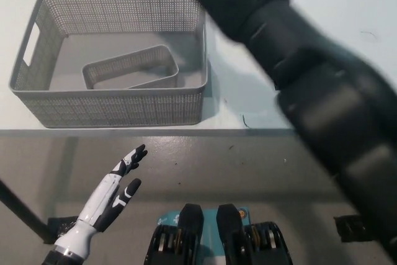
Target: Use the right hand to pick up a small rectangular container and put it into a bigger container on the left side
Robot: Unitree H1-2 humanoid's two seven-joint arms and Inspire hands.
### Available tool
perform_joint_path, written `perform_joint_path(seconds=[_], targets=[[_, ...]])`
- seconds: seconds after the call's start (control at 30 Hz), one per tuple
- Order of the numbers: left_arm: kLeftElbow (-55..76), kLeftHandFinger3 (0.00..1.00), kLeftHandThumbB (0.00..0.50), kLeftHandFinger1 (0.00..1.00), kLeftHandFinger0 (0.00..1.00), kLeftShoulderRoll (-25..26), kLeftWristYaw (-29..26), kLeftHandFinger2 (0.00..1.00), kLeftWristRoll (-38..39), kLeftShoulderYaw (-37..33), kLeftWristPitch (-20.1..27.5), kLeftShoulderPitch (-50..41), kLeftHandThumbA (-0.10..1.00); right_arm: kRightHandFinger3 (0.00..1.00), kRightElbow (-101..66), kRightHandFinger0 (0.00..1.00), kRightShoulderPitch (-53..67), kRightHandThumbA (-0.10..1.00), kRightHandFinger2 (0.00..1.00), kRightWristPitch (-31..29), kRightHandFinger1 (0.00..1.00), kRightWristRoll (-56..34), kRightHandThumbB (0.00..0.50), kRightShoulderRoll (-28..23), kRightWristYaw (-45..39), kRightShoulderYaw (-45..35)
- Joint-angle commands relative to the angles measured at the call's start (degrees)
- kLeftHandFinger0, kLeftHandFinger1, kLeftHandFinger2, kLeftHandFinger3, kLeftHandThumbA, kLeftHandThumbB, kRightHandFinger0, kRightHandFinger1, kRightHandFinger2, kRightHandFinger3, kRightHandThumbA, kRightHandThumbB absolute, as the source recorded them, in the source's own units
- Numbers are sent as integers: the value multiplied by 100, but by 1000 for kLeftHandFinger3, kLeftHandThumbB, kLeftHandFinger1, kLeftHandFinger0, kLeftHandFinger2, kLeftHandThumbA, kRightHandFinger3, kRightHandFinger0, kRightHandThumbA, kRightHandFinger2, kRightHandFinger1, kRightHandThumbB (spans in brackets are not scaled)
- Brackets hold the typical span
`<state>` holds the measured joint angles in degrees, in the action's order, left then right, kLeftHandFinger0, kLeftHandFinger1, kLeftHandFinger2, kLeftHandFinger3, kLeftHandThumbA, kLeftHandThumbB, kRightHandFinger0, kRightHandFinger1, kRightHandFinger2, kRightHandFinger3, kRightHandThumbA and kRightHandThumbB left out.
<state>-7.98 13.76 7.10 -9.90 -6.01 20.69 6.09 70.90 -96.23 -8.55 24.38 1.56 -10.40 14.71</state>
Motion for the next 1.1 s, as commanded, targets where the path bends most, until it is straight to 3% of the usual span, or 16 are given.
perform_joint_path(seconds=[0.0, 0.13, 0.2, 0.23, 0.3, 0.43, 0.53, 0.57, 0.63, 0.8, 0.83, 0.87, 0.9, 0.97, 1.0, 1.07], targets=[[35, 1000, 179, 1000, 1000, 138, 40, 1000, -16, 34, 113, 85, 1000, 1000, -1901, 1000, -48, 1000, 1000, -540, 1000, -467, 396, -930, -98, -410], [53, 1000, 167, 1000, 1000, 147, 31, 1000, 8, 61, 111, 47, 1000, 1000, -4004, 1000, 915, 1000, 1000, -65, 1000, -846, 404, -1498, -462, -826], [21, 1000, 163, 1000, 1000, 105, -24, 1000, 3, 82, 134, 36, 1000, 1000, -5238, 1000, 1624, 1000, 1000, 248, 1000, -906, 382, -1729, -576, -969], [39, 1000, 160, 1000, 1000, 102, -39, 1000, -16, 90, 117, 21, 1000, 1000, -6274, 1000, 2257, 1000, 1000, 570, 1000, -857, 337, -1878, -690, -1030], [31, 1000, 159, 1000, 1000, 101, -58, 1000, -62, 89, 112, 44, 1000, 1000, -7090, 1000, 2797, 1000, 1000, 770, 1000, -906, 356, -1967, -769, -1112], [-38, 1000, 157, 1000, 1000, 62, -66, 1000, -20, 85, 164, 82, 1000, 1000, -9060, 1000, 4390, 1000, 1000, 638, 1000, -1177, 297, -1968, -512, -1436], [-55, 1000, 160, 1000, 1000, 32, -102, 1000, -15, 104, 153, 64, 1000, 1000, -10021, 1000, 5272, 1000, 1000, 163, 1000, -944, 222, -1759, -155, -1424], [-47, 1000, 161, 1000, 1000, 24, -111, 1000, -19, 105, 152, 38, 1000, 1000, -10224, 1000, 5554, 1000, 1000, 0, 1000, -887, 236, -1665, -47, -1374], [-44, 1000, 172, 1000, 1000, -28, -131, 1000, 47, 117, 190, 9, 1000, 1000, -10791, 1000, 6510, 1000, 1000, -456, 1000, -655, 326, -1328, 151, -937], [25, 1000, 180, 1000, 1000, -157, -185, 1000, 56, 73, 337, -153, 1000, 1000, -11337, 1000, 8350, 1000, 1000, -1838, 1000, 519, 310, -490, 1197, -59], [40, 1000, 180, 1000, 1000, -170, -190, 1000, 52, 68, 332, -181, 1000, 1000, -11380, 1000, 8551, 1000, 1000, -1838, 1000, 442, 303, -447, 1291, 123], [76, 1000, 183, 1000, 1000, -171, -208, 1000, 21, 73, 331, -229, 1000, 1000, -11330, 1000, 8917, 876, 1000, -1838, 1000, 392, 270, -647, 1863, 762], [85, 1000, 183, 1000, 1000, -175, -216, 1000, 7, 72, 336, -260, 1000, 1000, -11309, 1000, 9016, 877, 1000, -1838, 1000, 413, 266, -706, 2017, 904], [112, 1000, 188, 1000, 1000, -171, -210, 1000, 1, 70, 340, -348, 1000, 1000, -11133, 1000, 9208, 1000, 1000, -1838, 1000, 696, 318, -960, 2601, 1232], [119, 1000, 189, 1000, 1000, -164, -178, 1000, 44, 75, 319, -378, 1000, 1000, -11027, 1000, 9217, 992, 1000, -1838, 1000, 759, 340, -1063, 2842, 1300], [80, 1000, 183, 1000, 1000, -165, -137, 1000, 101, 71, 330, -402, 1000, 1000, -10946, 1000, 9192, 1000, 1000, -1838, 1000, 1126, 298, -1105, 3198, 1217]])
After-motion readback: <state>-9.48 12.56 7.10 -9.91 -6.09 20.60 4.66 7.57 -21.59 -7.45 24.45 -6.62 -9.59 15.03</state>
